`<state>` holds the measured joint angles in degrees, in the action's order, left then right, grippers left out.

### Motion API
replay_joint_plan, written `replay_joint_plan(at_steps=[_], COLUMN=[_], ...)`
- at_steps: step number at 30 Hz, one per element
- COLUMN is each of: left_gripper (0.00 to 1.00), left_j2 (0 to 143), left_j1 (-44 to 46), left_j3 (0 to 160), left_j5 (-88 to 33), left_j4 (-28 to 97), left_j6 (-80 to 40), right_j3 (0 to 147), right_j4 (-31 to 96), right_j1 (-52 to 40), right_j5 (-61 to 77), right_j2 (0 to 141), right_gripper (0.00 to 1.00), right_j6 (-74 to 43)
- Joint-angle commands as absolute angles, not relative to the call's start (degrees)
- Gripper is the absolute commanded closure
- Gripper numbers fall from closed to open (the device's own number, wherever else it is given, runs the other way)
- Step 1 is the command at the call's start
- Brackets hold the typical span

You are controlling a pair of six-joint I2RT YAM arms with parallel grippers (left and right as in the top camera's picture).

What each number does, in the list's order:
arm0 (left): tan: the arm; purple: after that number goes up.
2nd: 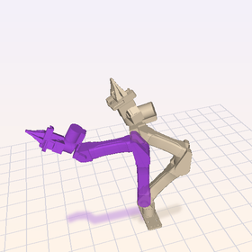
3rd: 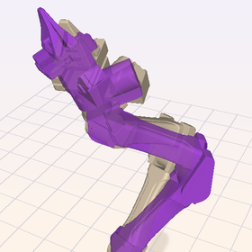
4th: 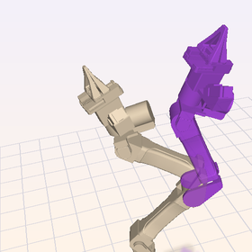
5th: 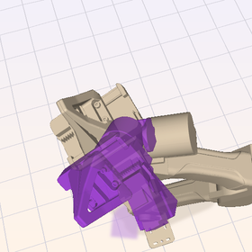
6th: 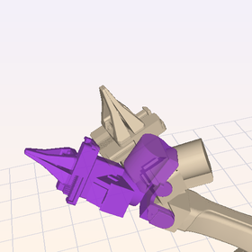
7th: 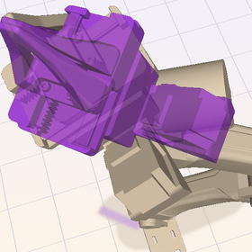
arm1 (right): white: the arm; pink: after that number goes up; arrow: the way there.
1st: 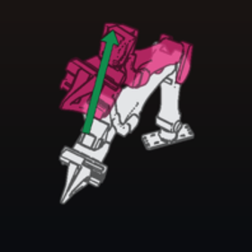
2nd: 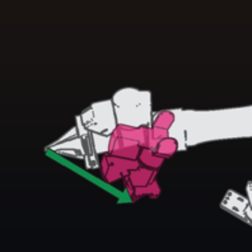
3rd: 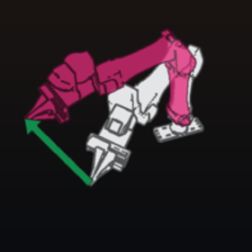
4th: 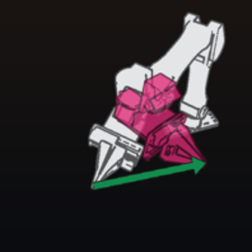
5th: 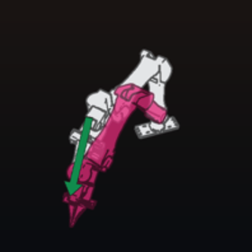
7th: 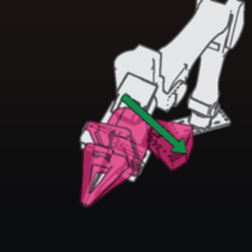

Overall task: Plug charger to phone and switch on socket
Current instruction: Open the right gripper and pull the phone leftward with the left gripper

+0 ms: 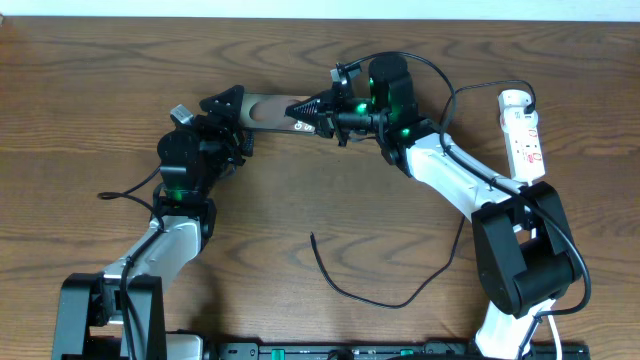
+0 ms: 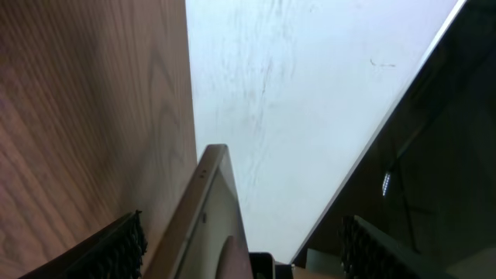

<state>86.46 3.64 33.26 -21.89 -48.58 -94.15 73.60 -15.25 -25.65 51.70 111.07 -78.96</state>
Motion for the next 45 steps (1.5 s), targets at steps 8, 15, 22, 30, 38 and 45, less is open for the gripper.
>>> replay_joint_plan(at_steps=[8,15,22,30,38,45], left_gripper=[0.30,0.31,0.30,0.68,0.93,0.93], left_j2=[86.11,86.11,86.11,86.17,86.17,86.17], left_j1=[3.51,3.49,3.49,3.49,3.49,3.49], left_j3=[33.12,33.12,33.12,33.12,33.12,33.12], left_j5=[-22.02,-22.48,-22.65,-22.04,-21.91,-21.65], left_j4=[-48.99,-49.01,-49.01,-48.97,-48.99,-48.99], left_j6=[-91.74,-91.81,-91.79,-91.79,-91.81,-92.71], right_j3=[74.28,74.28,74.26,74.28,74.26,74.26], right_j4=[-13.69,-13.74,-13.96,-13.93,-13.91,-13.89], right_j1=[-27.79,-28.58,-28.84,-28.99,-29.06,-29.95], right_j5=[53.10,52.86,52.88,53.10,53.08,53.04], right_j2=[110.74,110.74,110.74,110.74,110.74,110.74], right_gripper=[0.99,0.99,0.99,0.99,0.99,0.99], right_j6=[-75.59,-81.03,-88.31,-88.29,-88.05,-87.79])
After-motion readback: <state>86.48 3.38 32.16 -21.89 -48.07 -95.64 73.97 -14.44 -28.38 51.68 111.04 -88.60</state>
